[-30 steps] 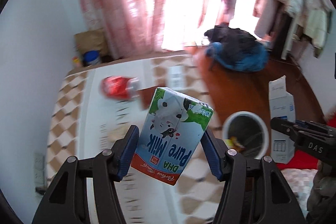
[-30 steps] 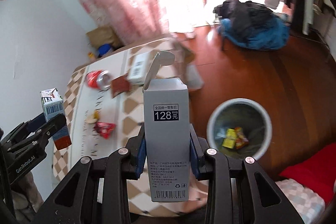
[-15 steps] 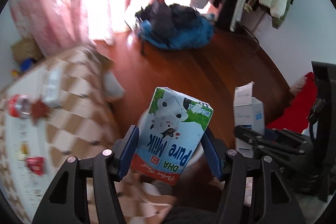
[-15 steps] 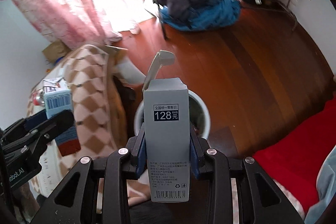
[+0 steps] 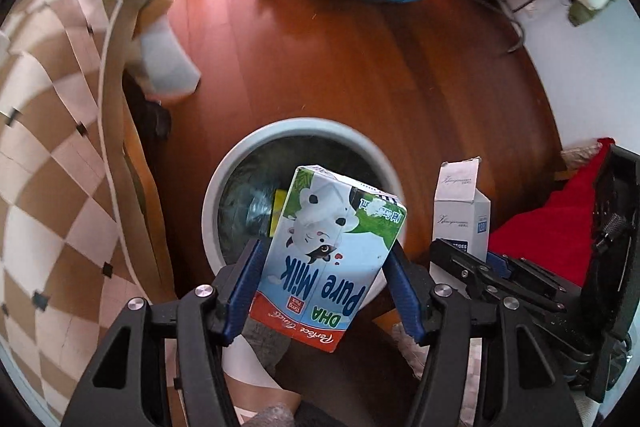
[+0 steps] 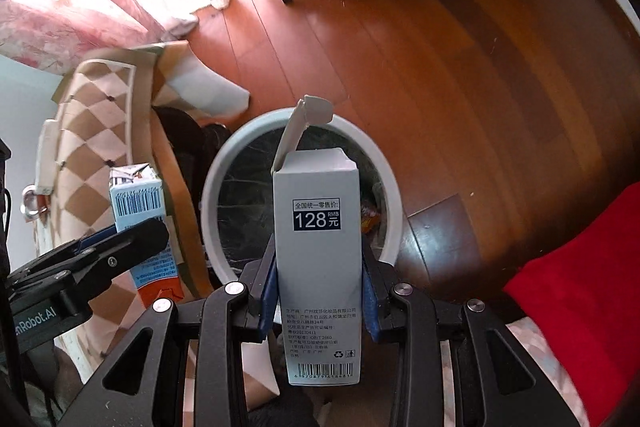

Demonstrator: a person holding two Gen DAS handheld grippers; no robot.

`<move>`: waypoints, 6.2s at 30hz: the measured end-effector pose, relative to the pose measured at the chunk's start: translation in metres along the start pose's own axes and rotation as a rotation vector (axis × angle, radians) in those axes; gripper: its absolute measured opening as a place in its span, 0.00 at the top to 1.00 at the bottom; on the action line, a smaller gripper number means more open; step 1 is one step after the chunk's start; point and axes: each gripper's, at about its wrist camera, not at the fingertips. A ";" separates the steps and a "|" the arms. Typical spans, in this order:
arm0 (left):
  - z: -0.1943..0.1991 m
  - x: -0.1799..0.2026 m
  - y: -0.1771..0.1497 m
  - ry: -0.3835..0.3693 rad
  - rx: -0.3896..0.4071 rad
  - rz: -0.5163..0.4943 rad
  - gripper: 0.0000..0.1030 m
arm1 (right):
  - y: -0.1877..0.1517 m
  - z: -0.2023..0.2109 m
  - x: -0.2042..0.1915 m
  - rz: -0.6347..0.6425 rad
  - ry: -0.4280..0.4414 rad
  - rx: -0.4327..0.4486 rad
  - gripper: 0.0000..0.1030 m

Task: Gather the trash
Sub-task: 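Carry the white box and milk carton over the trash bin with both tools, then open both tools to drop the box and carton into the bin, then grasp the red wrapper with the right tool while the left tool grasps the clear plastic cup, then carry the red wrapper and plastic cup over the trash bin with both tools, then open both tools to drop the wrapper and cup into the bin, then move both open tools back toward the table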

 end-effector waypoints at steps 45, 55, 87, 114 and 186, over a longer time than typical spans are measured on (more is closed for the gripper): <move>0.154 0.015 -0.094 0.227 0.287 -0.106 0.05 | -0.089 0.160 -0.048 0.011 -0.153 0.182 0.00; 0.238 -0.029 -0.133 0.303 0.429 -0.035 0.05 | -0.117 0.219 -0.138 0.099 0.035 0.272 0.00; 0.222 -0.393 -0.248 0.406 0.313 0.509 0.06 | -0.147 -0.030 -0.490 0.482 0.115 -0.036 0.94; 0.184 -0.317 -0.202 0.345 0.326 0.300 0.63 | -0.154 0.008 -0.413 0.470 0.026 0.062 0.98; 0.028 -0.016 -0.031 0.232 0.087 -0.068 0.07 | -0.040 -0.012 -0.012 -0.033 -0.091 -0.042 0.00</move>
Point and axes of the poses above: each gripper's, at about its wrist camera, not at the fingertips, and z roughly against the way its jaws point, x to its right, y to its top, and after that the axes turned 4 degrees about -y, right-handed
